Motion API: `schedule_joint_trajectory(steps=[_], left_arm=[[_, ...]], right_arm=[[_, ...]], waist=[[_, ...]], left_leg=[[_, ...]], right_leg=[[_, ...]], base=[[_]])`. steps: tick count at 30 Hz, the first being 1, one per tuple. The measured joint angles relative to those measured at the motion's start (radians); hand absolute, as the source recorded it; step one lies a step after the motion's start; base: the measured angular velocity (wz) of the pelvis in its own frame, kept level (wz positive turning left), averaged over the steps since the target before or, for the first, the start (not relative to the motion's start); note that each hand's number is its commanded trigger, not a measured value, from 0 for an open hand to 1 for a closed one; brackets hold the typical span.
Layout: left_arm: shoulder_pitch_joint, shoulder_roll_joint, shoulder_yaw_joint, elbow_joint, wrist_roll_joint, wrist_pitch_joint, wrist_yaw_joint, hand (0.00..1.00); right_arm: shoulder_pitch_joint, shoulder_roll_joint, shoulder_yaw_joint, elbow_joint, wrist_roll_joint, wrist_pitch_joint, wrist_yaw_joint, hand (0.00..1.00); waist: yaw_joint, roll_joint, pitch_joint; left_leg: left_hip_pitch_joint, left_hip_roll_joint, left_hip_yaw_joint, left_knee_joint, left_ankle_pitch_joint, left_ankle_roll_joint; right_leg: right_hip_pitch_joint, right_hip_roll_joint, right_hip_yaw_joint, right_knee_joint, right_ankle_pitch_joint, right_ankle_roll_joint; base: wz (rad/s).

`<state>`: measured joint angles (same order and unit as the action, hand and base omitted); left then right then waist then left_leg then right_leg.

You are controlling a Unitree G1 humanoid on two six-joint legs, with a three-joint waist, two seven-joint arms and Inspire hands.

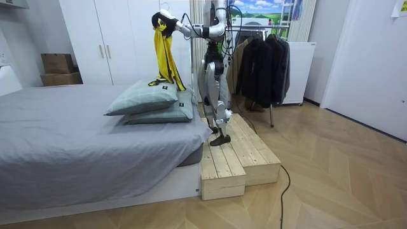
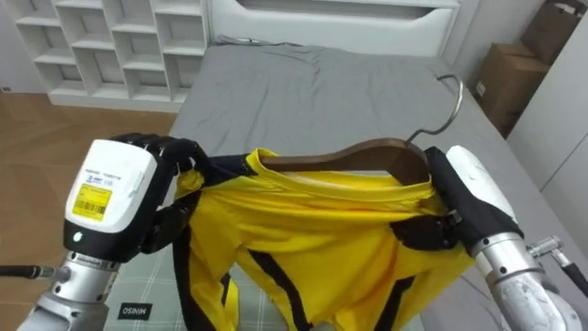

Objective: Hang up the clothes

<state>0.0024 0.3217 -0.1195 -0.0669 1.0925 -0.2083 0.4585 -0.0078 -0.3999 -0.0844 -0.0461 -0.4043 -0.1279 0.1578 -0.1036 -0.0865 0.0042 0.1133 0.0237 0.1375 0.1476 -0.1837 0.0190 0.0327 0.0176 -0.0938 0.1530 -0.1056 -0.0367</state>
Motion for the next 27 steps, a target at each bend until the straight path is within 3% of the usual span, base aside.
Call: schedule_joint_trajectory(steps=[10,22,27], left_arm=[[0.001,0.000,0.017,0.029,-0.056,0.005,-0.030,0.00],[0.063,-0.002,0.020,0.080,-0.199,0.006,-0.031,0.00],[0.069,-0.019,0.019,0.187,-0.220,0.006,-0.031,0.00]], right_arm=[[0.008,-0.014,-0.017,-0.067,-0.016,0.000,0.019,1.00],[0.065,-0.033,-0.019,-0.093,-0.017,0.012,0.042,1.00],[0.079,-0.033,-0.019,-0.091,-0.016,0.027,0.053,1.00]], waist=[[0.002,0.006,-0.0019],[0.008,0.015,-0.0038],[0.026,0.029,-0.0015]], left_leg=[[0.000,-0.001,0.002,-0.004,0.000,0.000],[0.000,0.000,0.007,-0.005,0.000,0.000],[-0.006,0.000,0.014,-0.005,0.000,0.000]], right_leg=[[-0.002,0.002,-0.001,-0.003,0.001,-0.002],[-0.006,0.003,0.003,0.002,0.003,-0.004],[-0.017,0.003,0.008,0.007,0.003,-0.004]], base=[[0.00],[-0.01],[-0.04]])
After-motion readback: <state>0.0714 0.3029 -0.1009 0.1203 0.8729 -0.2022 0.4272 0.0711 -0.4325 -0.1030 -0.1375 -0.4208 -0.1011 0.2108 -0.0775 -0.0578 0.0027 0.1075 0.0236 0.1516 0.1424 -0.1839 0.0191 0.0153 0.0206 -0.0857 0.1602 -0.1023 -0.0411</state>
